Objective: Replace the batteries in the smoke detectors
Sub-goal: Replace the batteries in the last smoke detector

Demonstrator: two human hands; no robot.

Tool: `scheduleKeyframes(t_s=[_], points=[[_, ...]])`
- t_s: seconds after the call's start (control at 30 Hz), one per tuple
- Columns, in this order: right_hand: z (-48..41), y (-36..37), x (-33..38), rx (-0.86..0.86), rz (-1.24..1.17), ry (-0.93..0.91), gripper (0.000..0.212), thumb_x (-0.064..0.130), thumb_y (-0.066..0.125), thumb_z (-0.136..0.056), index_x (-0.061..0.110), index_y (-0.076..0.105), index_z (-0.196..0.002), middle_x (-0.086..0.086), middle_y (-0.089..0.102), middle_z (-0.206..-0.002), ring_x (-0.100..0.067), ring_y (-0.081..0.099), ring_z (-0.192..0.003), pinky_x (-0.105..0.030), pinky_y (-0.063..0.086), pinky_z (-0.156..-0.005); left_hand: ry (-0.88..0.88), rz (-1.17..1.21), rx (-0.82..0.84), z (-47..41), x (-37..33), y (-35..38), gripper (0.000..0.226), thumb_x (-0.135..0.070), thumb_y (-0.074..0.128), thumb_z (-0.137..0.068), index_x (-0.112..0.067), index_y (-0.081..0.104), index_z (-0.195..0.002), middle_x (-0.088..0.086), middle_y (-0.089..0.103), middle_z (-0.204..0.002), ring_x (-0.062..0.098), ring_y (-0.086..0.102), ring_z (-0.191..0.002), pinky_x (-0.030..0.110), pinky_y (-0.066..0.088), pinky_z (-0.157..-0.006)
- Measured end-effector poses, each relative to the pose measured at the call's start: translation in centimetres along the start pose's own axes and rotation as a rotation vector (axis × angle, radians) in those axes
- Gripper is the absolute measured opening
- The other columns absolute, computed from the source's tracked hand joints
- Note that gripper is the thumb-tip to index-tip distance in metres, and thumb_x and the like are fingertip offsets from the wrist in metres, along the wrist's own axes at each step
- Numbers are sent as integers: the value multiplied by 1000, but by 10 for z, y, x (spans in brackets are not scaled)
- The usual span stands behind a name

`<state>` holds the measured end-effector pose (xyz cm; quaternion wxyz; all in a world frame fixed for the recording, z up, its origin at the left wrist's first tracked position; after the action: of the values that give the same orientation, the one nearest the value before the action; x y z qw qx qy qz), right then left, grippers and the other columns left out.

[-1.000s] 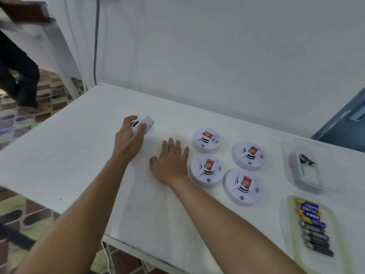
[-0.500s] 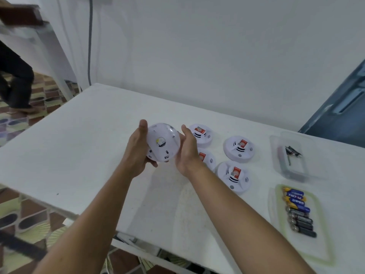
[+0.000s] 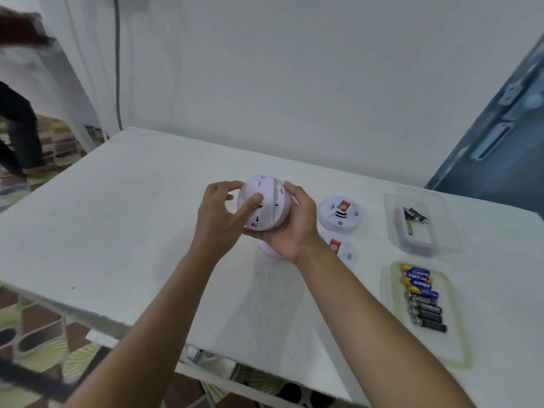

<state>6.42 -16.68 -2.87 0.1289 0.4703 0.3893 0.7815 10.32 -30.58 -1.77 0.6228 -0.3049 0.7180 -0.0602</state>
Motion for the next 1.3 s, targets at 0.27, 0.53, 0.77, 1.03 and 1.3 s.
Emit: scheduleKeyframes(t_s=[0.27,0.53,0.77,1.03,1.3], points=[[19,-6,8,-118,49,-43,72,66,45,-95,12,57,-140,-14,64,-134,-30,61,-123,-41,49,-102,64,-47,-51,26,-20,27,67,-48,73,-79,-25,48,-137,-9,44,-119,13,50,-113,27,42,-94],[40,-23,20,-86,84,-215,55,41,64,-88,21,55,-139,-16,64,-127,-32,64,-109,-47,53,-95,125,4,-8,38,-38,52,57,-55,67,-75,-23,56,-122,-9,60,-109,1,60,-91,12,46,-74],[65,-41,41,-41,73,-237,42,27,50,-97,18,55,-138,-17,66,-126,-30,68,-104,-39,58,-80,83,74,62,44,-53,70,45,-39,80,-75,-22,60,-111,-11,65,-99,3,63,-87,15,51,-76],[88,-62,65,-158,210,-316,44,32,54,-81,19,64,-121,-16,67,-117,-29,68,-103,-40,58,-84,-29,150,40,57,-82,106,41,-32,84,-69,-19,62,-102,-10,68,-88,2,64,-80,12,51,-73],[116,-92,80,-193,345,-487,28,31,57,-79,29,72,-102,-8,64,-120,-26,62,-114,-44,52,-97,-50,262,119,75,-105,140,55,-47,75,-54,-16,63,-97,-3,69,-83,9,65,-74,24,56,-71]])
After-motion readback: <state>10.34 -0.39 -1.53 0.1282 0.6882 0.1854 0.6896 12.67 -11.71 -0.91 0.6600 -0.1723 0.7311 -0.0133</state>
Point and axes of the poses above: each hand's wrist, its own z-axis away from the middle knuckle, its own y-axis out of the palm, x = y × z, the point moved 1 cm from there along -z, towards the middle knuckle
